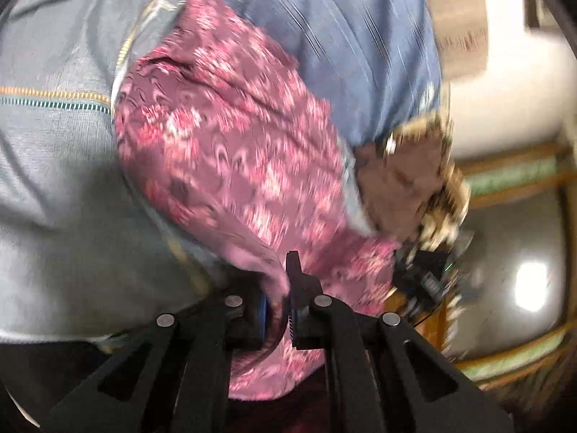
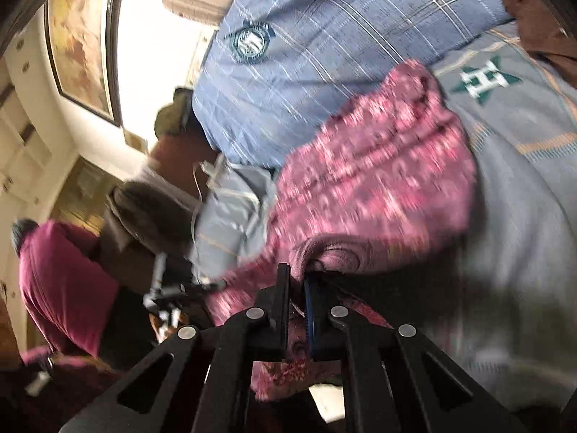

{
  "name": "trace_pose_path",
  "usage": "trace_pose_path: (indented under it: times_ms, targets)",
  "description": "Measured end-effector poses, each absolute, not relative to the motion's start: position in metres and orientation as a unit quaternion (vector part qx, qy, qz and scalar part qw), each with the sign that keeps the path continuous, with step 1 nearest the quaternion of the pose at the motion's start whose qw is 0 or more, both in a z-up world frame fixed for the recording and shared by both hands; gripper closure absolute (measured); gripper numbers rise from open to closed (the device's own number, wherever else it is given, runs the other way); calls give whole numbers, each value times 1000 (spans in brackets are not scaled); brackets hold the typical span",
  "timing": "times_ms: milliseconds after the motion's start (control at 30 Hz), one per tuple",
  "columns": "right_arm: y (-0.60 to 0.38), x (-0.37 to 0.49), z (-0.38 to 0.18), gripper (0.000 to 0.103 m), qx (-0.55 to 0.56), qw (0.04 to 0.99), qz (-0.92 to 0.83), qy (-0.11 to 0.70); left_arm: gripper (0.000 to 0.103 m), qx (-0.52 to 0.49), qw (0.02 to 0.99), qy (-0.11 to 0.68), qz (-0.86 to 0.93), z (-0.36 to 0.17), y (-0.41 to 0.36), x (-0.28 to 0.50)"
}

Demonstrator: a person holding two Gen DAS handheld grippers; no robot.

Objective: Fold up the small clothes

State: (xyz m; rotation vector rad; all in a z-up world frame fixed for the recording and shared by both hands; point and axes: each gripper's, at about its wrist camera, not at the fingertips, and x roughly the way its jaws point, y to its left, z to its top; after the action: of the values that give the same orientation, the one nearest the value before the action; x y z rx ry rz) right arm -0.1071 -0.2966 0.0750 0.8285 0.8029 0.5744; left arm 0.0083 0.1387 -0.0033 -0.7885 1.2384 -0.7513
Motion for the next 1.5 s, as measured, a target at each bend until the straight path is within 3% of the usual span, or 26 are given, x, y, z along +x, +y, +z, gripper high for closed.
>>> trace_pose_path:
  times_ms: [267, 433, 567, 633, 700, 933, 1100, 1500]
  targets:
    - [-317, -10, 69, 97, 473, 781, 265, 309, 97, -413, 680, 540, -275, -16, 150, 87]
    - [-313, 26, 53, 97, 468, 780, 245, 337, 94, -419, 653, 590, -224, -49, 165, 101]
    - [-313, 20, 37, 97, 463, 778, 234, 355, 67, -369, 670, 600, -233, -41, 176, 65]
    - [-316, 14, 31, 97, 462, 779, 221, 362, 42, -352, 677, 596, -251, -31, 178, 49]
    - [-318, 8, 26, 96, 466, 776, 217, 365, 34, -333, 686, 590, -266, -22, 175, 33]
    - [-313, -13, 23, 93, 458, 778, 214, 373, 34, -130, 733, 587, -320, -12, 109, -35]
    - [-311, -20, 21, 92, 453, 779, 210, 380, 34, -111, 731, 610, -284, -40, 94, -36]
    - [-297, -31, 18, 92, 428, 783, 213, 398, 34, -89, 784, 573, -221, -27, 106, -39]
